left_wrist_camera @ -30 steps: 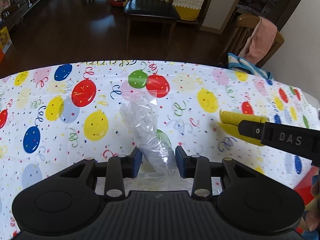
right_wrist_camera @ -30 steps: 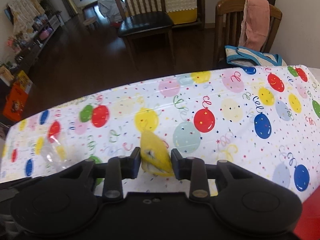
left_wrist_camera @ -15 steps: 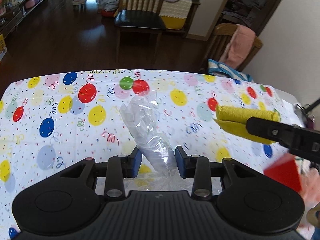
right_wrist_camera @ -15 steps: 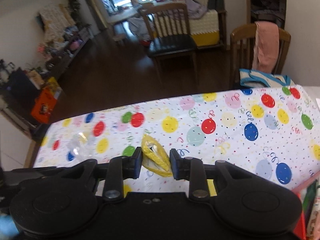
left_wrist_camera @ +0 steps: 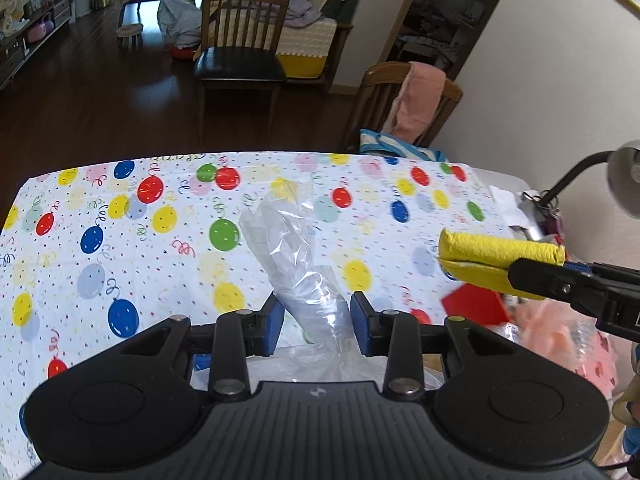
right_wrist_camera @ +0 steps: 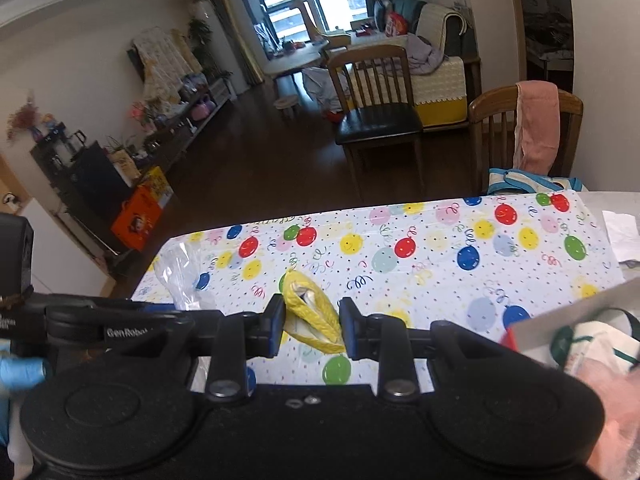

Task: Organize soft objects
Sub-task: 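Lift and carry the plastic bag in the left tool while the right tool carries the sponge to the box, then lower the bag into the box and open the left tool while the right tool releases the sponge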

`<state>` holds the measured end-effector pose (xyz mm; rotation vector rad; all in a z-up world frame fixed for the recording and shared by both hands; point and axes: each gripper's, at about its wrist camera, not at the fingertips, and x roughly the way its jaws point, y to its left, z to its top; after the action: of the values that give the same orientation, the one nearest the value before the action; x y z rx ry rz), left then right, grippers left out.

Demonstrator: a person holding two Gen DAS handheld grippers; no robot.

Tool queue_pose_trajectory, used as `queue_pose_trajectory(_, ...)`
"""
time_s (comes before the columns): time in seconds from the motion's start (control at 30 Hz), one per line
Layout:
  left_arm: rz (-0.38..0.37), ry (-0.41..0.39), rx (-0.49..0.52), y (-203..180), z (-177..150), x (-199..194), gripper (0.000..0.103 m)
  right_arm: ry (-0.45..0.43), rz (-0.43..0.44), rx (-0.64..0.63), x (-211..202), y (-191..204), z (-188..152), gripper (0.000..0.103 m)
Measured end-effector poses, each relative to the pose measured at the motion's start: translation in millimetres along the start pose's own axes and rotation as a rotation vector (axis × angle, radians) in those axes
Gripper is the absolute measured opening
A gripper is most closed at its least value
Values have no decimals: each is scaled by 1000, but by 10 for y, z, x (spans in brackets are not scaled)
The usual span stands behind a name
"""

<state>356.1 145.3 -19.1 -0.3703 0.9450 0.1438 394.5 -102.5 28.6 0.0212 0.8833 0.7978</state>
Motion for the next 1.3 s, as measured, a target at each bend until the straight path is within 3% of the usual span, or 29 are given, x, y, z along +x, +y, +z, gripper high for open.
queue_pose_trajectory(0.27,-19,-10,14,-553,-268,-342,36,-11,49,-20,-590,-368,-263,28)
queue_pose_trajectory(0.53,-60,14,37,-1329,-563,-329,36,-1,49,-1,-1047,-958,-521,28)
queue_pose_trajectory(1.0,-137,82,150,-2742,-798,46,36,-38,-59,87,-1638,-2153,-747,28)
queue_pose_trajectory(1.3,-178,71,193,-3467,-592,305,36,-76,-158,143,-1739,-2768,-814,28)
